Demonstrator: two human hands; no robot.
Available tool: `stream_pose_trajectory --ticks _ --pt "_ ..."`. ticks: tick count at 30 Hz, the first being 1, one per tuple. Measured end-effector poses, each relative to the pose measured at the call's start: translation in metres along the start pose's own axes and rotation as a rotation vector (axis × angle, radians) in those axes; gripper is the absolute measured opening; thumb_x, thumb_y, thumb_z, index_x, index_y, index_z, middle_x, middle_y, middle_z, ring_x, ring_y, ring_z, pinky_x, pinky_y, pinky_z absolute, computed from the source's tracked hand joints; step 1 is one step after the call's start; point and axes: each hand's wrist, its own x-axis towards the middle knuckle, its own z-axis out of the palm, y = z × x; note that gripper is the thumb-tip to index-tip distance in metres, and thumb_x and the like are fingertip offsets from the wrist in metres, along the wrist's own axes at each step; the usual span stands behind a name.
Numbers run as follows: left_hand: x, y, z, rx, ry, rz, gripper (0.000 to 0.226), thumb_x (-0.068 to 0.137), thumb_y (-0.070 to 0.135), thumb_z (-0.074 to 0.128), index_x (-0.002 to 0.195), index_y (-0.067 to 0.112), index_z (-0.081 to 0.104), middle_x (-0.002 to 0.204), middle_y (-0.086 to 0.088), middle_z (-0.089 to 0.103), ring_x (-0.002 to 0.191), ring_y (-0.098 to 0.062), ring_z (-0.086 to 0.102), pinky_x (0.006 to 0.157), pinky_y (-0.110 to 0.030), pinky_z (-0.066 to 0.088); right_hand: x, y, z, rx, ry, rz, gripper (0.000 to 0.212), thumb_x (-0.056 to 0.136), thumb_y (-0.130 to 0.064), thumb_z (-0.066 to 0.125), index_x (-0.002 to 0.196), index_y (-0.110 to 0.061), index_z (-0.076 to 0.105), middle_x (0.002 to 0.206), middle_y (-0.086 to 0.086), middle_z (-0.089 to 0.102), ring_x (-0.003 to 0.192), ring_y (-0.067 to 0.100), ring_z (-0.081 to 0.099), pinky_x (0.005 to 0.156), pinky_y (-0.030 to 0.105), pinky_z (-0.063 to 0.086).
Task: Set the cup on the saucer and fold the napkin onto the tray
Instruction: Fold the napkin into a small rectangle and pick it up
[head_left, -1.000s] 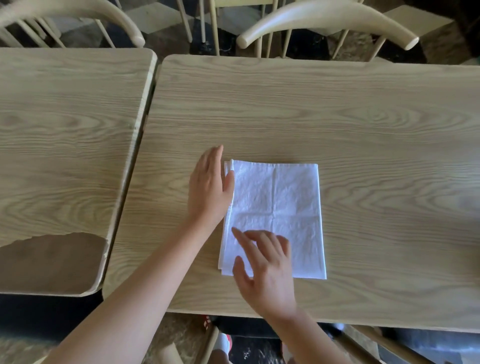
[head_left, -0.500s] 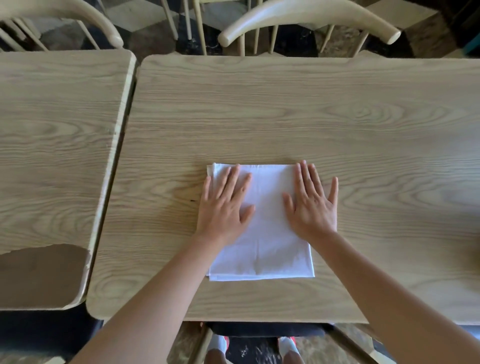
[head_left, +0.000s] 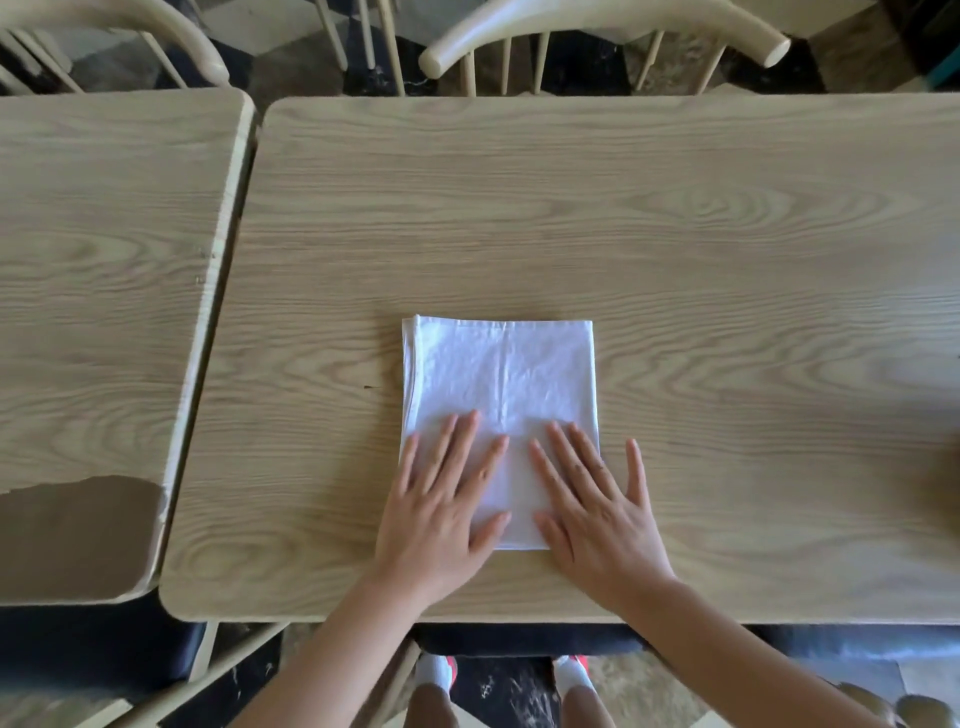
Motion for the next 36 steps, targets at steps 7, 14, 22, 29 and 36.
stream_pose_trajectory --ticks 7,14,22,29,36 --pt "-0.028 -0.019 -0.005 -0.027 -0.036 -0.024 0.070 0.088 0.059 0.031 0.147 0.024 0.016 0.156 -0.014 0.013 0.144 -0.027 0.009 0.113 -0.049 0.016 -0.019 0.020 0.002 -0.047 -0.026 -0.036 0.061 0.090 -0.044 0.032 0.144 -0.017 0.027 0.151 0.008 0.030 0.139 0.022 0.026 0.110 0.057 0.014" --pt "-0.040 -0.015 -0.009 -0.018 -0.114 0.083 0.082 0.082 0.066 0.037 0.148 0.024 0.014 0.157 -0.010 0.010 0.145 -0.022 0.006 0.110 -0.056 0.012 -0.045 0.034 0.002 -0.046 -0.058 -0.057 0.063 0.092 -0.049 0.029 0.145 -0.017 0.024 0.153 0.007 0.026 0.141 0.020 0.024 0.109 0.060 0.016" --pt "-0.045 -0.012 -0.007 -0.020 -0.132 0.116 0.078 0.085 0.061 0.038 0.148 0.021 0.016 0.157 -0.009 0.011 0.145 -0.021 0.007 0.110 -0.059 0.012 -0.077 0.050 -0.001 -0.030 -0.068 0.041 0.061 0.093 -0.045 0.026 0.147 -0.017 0.019 0.154 -0.002 0.022 0.143 0.011 0.013 0.113 0.058 0.012" --pt "-0.034 0.033 -0.002 -0.048 -0.131 0.110 0.074 0.085 0.057 0.039 0.147 0.020 0.021 0.156 -0.011 0.014 0.145 -0.022 0.006 0.111 -0.062 0.011 -0.095 0.088 -0.011 -0.065 -0.098 0.040 0.057 0.094 -0.049 0.021 0.144 -0.023 0.031 0.154 0.003 0.024 0.144 0.017 0.013 0.112 0.061 0.007" --pt "-0.005 0.095 0.005 -0.023 -0.143 0.218 0.086 0.077 0.067 0.041 0.147 0.023 0.018 0.158 -0.009 0.008 0.145 -0.020 0.003 0.108 -0.063 0.003 -0.131 0.159 -0.029 -0.108 -0.114 0.069 0.066 0.089 -0.061 0.018 0.144 -0.025 0.030 0.153 0.004 0.024 0.144 0.018 0.011 0.112 0.062 0.007"
